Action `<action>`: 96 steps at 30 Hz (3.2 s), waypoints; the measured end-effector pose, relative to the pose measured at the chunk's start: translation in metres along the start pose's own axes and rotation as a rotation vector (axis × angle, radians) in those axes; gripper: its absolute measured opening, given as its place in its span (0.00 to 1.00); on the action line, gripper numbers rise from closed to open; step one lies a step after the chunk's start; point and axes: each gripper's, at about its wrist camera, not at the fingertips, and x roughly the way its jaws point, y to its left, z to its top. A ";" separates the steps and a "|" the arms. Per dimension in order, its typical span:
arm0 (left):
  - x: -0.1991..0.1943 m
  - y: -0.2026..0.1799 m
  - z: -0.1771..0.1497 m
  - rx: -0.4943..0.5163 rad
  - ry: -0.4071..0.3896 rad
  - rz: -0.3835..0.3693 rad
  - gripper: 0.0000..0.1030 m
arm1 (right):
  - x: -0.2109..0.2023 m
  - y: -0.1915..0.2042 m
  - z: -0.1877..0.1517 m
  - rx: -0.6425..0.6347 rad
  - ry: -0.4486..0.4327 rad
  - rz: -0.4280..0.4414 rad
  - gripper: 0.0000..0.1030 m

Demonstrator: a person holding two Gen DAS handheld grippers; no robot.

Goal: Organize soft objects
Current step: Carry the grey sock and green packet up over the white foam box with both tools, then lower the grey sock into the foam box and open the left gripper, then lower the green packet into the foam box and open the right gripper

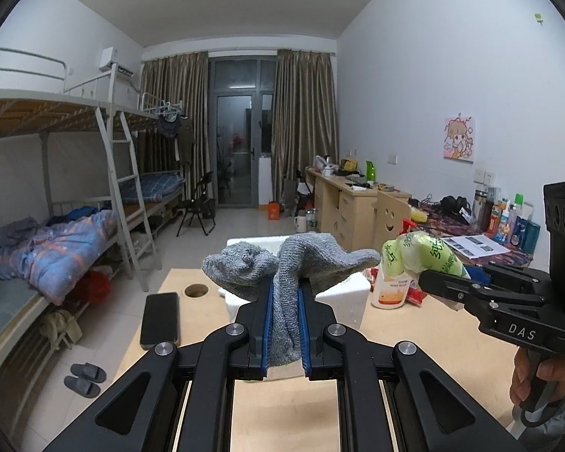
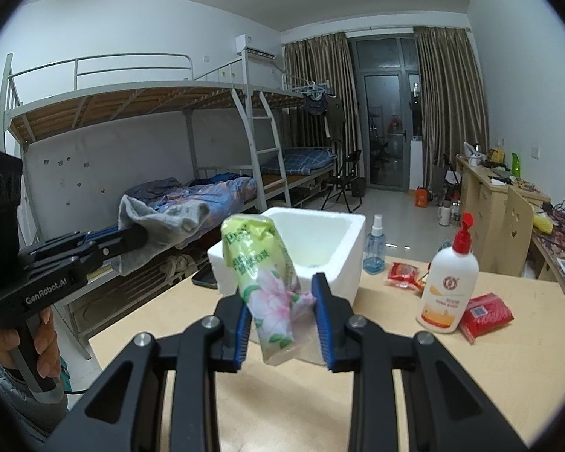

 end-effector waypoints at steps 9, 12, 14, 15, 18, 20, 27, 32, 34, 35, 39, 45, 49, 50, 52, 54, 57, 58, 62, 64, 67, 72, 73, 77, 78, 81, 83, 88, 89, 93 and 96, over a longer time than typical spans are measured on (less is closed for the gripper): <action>0.018 0.008 0.021 -0.001 0.000 -0.010 0.12 | 0.011 -0.005 0.018 -0.005 0.001 -0.012 0.34; 0.026 0.011 0.026 -0.003 0.001 -0.011 0.12 | 0.013 -0.007 0.025 -0.008 -0.004 -0.010 0.34; 0.030 0.011 0.027 -0.005 0.007 -0.014 0.12 | 0.016 -0.007 0.028 -0.013 -0.003 -0.011 0.34; 0.034 0.011 0.028 -0.004 0.011 -0.016 0.12 | 0.019 -0.007 0.030 -0.015 0.001 -0.006 0.34; 0.043 0.014 0.030 -0.008 0.021 -0.017 0.12 | 0.028 -0.007 0.034 -0.022 0.013 -0.001 0.34; 0.049 0.016 0.032 -0.009 0.024 -0.018 0.12 | 0.033 -0.007 0.035 -0.026 0.019 -0.001 0.34; 0.064 0.022 0.037 0.001 0.027 -0.021 0.12 | 0.048 -0.014 0.037 -0.021 0.033 -0.010 0.34; 0.083 0.029 0.043 -0.002 0.038 -0.034 0.12 | 0.059 -0.018 0.043 -0.021 0.053 -0.017 0.34; 0.091 0.033 0.046 0.000 0.042 -0.027 0.12 | 0.066 -0.018 0.046 -0.014 0.062 -0.020 0.34; 0.094 0.033 0.046 0.000 0.045 -0.029 0.12 | 0.069 -0.018 0.047 -0.010 0.065 -0.018 0.34; 0.109 0.034 0.046 -0.002 0.061 -0.036 0.12 | 0.079 -0.018 0.049 -0.003 0.073 -0.011 0.34; 0.128 0.038 0.049 -0.010 0.075 -0.050 0.12 | 0.094 -0.021 0.049 -0.003 0.103 -0.006 0.34; 0.136 0.039 0.052 -0.004 0.072 -0.055 0.12 | 0.101 -0.024 0.055 0.003 0.106 -0.002 0.34; 0.139 0.040 0.052 -0.003 0.072 -0.059 0.12 | 0.102 -0.025 0.055 0.007 0.106 0.000 0.34; 0.142 0.041 0.052 -0.003 0.076 -0.064 0.12 | 0.103 -0.027 0.052 0.007 0.110 -0.004 0.34; 0.146 0.040 0.051 0.002 0.084 -0.067 0.12 | 0.104 -0.028 0.051 0.009 0.113 -0.008 0.34; 0.153 0.040 0.049 0.006 0.102 -0.072 0.12 | 0.105 -0.028 0.051 0.009 0.119 -0.015 0.34; 0.156 0.040 0.048 0.007 0.106 -0.071 0.12 | 0.106 -0.027 0.052 0.011 0.121 -0.016 0.34; 0.162 0.039 0.047 0.011 0.116 -0.070 0.12 | 0.106 -0.024 0.055 0.015 0.125 -0.018 0.34; 0.168 0.039 0.046 0.013 0.125 -0.075 0.12 | 0.106 -0.024 0.055 0.013 0.126 -0.019 0.34; 0.176 0.037 0.043 0.013 0.141 -0.080 0.12 | 0.107 -0.024 0.056 0.014 0.126 -0.019 0.34; 0.182 0.034 0.041 0.023 0.150 -0.071 0.20 | 0.105 -0.025 0.058 0.017 0.117 -0.023 0.34; 0.182 0.035 0.041 0.022 0.151 -0.061 0.31 | 0.105 -0.025 0.059 0.015 0.117 -0.023 0.34; 0.178 0.037 0.040 0.007 0.120 -0.011 0.96 | 0.104 -0.028 0.058 0.017 0.113 -0.026 0.34; 0.177 0.038 0.040 0.006 0.108 0.001 0.98 | 0.104 -0.028 0.058 0.017 0.113 -0.028 0.34; 0.175 0.040 0.039 0.006 0.103 0.012 0.98 | 0.105 -0.029 0.058 0.017 0.114 -0.030 0.34; 0.176 0.039 0.038 0.008 0.108 0.018 0.98 | 0.106 -0.029 0.058 0.015 0.116 -0.030 0.34; 0.171 0.041 0.037 0.002 0.095 0.026 0.98 | 0.111 -0.026 0.056 0.009 0.124 -0.024 0.34; 0.169 0.043 0.037 0.000 0.088 0.030 0.98 | 0.112 -0.026 0.056 0.009 0.126 -0.022 0.34; 0.159 0.055 0.035 -0.027 0.064 0.043 0.98 | 0.121 -0.027 0.054 0.012 0.136 0.002 0.34; 0.155 0.061 0.034 -0.041 0.052 0.052 0.98 | 0.128 -0.027 0.053 0.011 0.148 0.019 0.34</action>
